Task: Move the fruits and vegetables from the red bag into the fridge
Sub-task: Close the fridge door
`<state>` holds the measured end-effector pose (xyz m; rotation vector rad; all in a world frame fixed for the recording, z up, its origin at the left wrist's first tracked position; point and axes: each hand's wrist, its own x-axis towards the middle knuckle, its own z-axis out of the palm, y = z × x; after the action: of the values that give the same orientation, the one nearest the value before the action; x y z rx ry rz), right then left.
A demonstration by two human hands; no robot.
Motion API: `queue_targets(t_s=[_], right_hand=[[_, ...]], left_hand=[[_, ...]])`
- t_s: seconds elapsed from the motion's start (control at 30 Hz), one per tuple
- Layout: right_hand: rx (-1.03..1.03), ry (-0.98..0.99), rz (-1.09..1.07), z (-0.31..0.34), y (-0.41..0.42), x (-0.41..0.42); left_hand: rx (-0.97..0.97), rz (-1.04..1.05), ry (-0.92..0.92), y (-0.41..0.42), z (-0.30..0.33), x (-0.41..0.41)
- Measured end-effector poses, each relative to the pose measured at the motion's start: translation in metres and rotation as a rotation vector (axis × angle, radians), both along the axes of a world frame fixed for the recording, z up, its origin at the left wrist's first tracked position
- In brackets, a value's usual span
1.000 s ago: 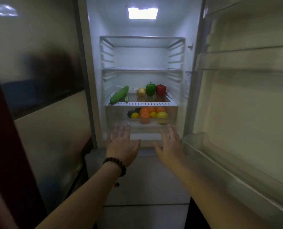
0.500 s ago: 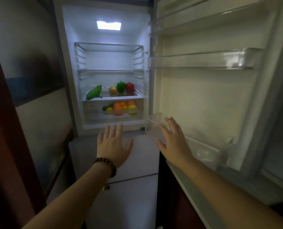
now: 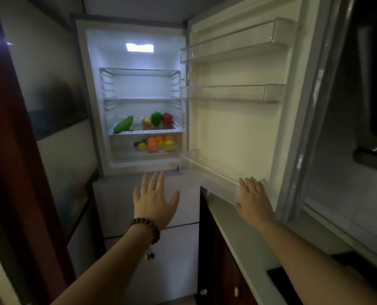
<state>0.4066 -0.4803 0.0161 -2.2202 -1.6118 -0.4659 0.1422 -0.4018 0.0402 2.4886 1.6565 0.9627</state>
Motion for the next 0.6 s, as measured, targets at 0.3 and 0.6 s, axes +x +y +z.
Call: queue_targets(t_s=[0.3,0.6], right_hand=[[0.042,0.022,0.172,0.0,-0.019,-0.002],[0.029,0.005,0.252,-0.007,-0.007,-0.073]], left_hand=[[-0.03,0.059,-0.058,-0.04,-0.007,0.033],[-0.05,0.198,-0.019,-0.062,-0.024,-0.002]])
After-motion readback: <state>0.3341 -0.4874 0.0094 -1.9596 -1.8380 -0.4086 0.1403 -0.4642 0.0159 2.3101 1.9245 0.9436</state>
